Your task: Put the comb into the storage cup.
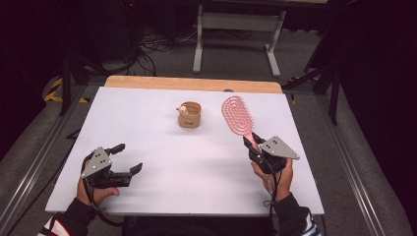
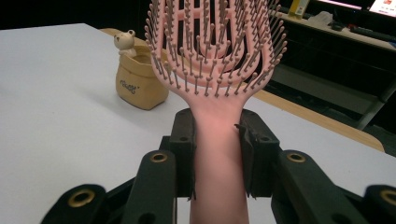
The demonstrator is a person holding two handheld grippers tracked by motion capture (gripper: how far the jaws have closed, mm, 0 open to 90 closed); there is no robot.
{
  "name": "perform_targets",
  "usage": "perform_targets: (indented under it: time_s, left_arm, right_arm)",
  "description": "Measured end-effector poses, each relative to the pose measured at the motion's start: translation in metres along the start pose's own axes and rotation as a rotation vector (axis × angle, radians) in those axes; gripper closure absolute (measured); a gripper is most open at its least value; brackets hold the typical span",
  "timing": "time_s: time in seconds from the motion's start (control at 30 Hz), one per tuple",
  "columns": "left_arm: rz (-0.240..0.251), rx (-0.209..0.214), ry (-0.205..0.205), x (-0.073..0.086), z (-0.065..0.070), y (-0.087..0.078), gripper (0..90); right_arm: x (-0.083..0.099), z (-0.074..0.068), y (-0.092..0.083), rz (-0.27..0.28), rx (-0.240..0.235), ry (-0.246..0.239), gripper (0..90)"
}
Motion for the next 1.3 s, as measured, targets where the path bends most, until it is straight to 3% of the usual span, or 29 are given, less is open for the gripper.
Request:
perform_targets:
  time_s: [0.47, 0.6, 1.13, 1.3]
  left_arm:
    - [0.040, 0.097, 0.000, -0.032, 0.006, 0.018, 11.7]
    - [0.052, 0.158, -0.005, -0.045, 0.016, 0.028, 11.3]
    - [0.105, 0.287, -0.013, -0.090, 0.052, 0.064, 11.9]
    - [0.112, 0.338, -0.042, -0.101, 0.062, 0.078, 12.8]
  right_arm:
    - [-0.005, -0.019, 0.003, 0.040, -0.013, -0.023, 69.8]
    - [-0.005, -0.026, 0.006, 0.044, -0.022, -0.036, 69.8]
    - [-0.009, -0.053, 0.011, 0.066, -0.059, -0.079, 69.8]
    - [-0.010, -0.064, 0.014, 0.071, -0.084, -0.095, 69.8]
Point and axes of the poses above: each handheld gripper's, and its own axes: y roughly forward along the jaws, x roughly out of its underside, z roughly to its right, the point moved 5 cm from there along y, roughly forward along the jaws, and after that the axes turned 9 degrees about -z, right-handed, at the moved point
